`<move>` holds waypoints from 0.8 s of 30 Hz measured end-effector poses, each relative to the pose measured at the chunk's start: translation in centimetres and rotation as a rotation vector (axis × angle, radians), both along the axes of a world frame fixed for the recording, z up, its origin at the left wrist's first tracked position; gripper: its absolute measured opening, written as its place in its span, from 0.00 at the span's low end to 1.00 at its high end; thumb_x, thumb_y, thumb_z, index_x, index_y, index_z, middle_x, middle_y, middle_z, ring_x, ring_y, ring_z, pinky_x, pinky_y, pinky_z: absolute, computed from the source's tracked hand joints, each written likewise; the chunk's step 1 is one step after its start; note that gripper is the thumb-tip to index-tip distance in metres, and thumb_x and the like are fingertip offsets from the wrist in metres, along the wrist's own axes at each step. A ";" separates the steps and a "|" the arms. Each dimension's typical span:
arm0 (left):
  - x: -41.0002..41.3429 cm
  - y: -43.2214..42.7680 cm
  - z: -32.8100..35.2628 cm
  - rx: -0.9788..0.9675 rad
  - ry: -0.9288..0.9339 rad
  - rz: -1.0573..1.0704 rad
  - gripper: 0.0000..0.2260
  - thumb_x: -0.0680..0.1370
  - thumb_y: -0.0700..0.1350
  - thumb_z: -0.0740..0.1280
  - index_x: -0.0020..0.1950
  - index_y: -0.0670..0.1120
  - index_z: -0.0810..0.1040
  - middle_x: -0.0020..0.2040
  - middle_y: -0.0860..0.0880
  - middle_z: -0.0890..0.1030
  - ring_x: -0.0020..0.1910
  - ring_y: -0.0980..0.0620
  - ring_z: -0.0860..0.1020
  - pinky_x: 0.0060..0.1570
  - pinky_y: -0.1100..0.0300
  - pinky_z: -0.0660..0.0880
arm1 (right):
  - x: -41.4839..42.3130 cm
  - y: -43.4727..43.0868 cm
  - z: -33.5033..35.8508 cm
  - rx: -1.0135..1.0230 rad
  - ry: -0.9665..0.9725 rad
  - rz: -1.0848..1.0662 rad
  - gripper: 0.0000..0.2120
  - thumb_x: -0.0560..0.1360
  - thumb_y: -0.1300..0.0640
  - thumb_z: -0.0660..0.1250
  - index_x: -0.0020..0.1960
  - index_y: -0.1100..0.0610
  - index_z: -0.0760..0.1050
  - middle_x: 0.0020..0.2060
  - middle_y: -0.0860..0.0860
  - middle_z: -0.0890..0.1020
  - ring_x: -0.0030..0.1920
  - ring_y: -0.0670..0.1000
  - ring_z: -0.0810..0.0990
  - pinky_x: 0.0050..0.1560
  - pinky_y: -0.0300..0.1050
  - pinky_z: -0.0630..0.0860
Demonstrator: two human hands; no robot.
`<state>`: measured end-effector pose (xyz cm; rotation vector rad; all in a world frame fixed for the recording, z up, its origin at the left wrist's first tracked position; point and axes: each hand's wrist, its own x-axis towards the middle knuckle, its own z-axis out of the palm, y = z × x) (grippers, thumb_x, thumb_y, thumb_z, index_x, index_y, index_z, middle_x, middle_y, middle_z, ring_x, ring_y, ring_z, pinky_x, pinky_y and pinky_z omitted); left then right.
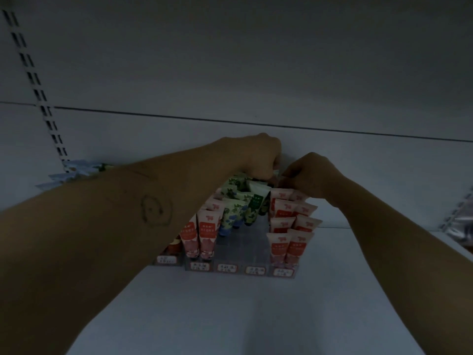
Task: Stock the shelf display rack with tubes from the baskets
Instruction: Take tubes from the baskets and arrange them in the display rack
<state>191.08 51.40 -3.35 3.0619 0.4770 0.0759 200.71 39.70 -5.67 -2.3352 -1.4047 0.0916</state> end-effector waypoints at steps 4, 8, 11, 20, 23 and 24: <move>-0.3 -0.3 0.0 0.004 -0.013 0.007 0.20 0.75 0.49 0.71 0.29 0.44 0.67 0.27 0.48 0.67 0.27 0.52 0.67 0.29 0.60 0.65 | -0.1 0.0 0.0 -0.007 0.008 0.002 0.08 0.72 0.53 0.72 0.48 0.55 0.84 0.47 0.52 0.85 0.47 0.51 0.81 0.40 0.37 0.71; -0.5 -0.7 0.1 -0.002 -0.022 0.017 0.20 0.76 0.47 0.70 0.28 0.44 0.66 0.26 0.48 0.65 0.26 0.52 0.63 0.26 0.62 0.62 | -0.5 -0.1 0.3 -0.006 0.013 -0.013 0.10 0.72 0.55 0.72 0.52 0.57 0.83 0.51 0.52 0.84 0.52 0.51 0.80 0.47 0.38 0.71; -0.5 -0.8 0.1 0.000 -0.020 0.030 0.20 0.76 0.46 0.70 0.28 0.43 0.66 0.26 0.48 0.65 0.26 0.53 0.64 0.27 0.60 0.63 | -0.6 -0.3 0.3 -0.006 0.025 -0.007 0.10 0.73 0.53 0.71 0.51 0.56 0.84 0.49 0.52 0.84 0.49 0.51 0.81 0.41 0.35 0.71; -0.1 -1.5 0.1 0.030 0.007 0.007 0.13 0.74 0.38 0.67 0.31 0.43 0.67 0.29 0.48 0.68 0.27 0.54 0.66 0.25 0.64 0.62 | -0.6 0.1 0.4 -0.035 0.048 -0.038 0.07 0.72 0.57 0.70 0.49 0.56 0.84 0.45 0.53 0.84 0.43 0.51 0.80 0.31 0.34 0.69; 0.1 -1.2 0.1 0.005 0.005 0.003 0.12 0.74 0.40 0.68 0.33 0.42 0.70 0.30 0.48 0.70 0.29 0.53 0.69 0.26 0.62 0.65 | -0.6 0.3 0.4 -0.043 0.046 -0.050 0.08 0.72 0.58 0.69 0.49 0.57 0.84 0.44 0.54 0.84 0.42 0.51 0.80 0.30 0.35 0.68; 0.1 -1.0 0.0 -0.002 0.000 0.009 0.11 0.75 0.42 0.69 0.35 0.42 0.72 0.30 0.48 0.71 0.29 0.52 0.70 0.27 0.61 0.66 | -0.6 0.3 0.3 -0.027 0.057 -0.050 0.07 0.72 0.58 0.69 0.48 0.56 0.84 0.44 0.53 0.84 0.42 0.51 0.81 0.30 0.34 0.68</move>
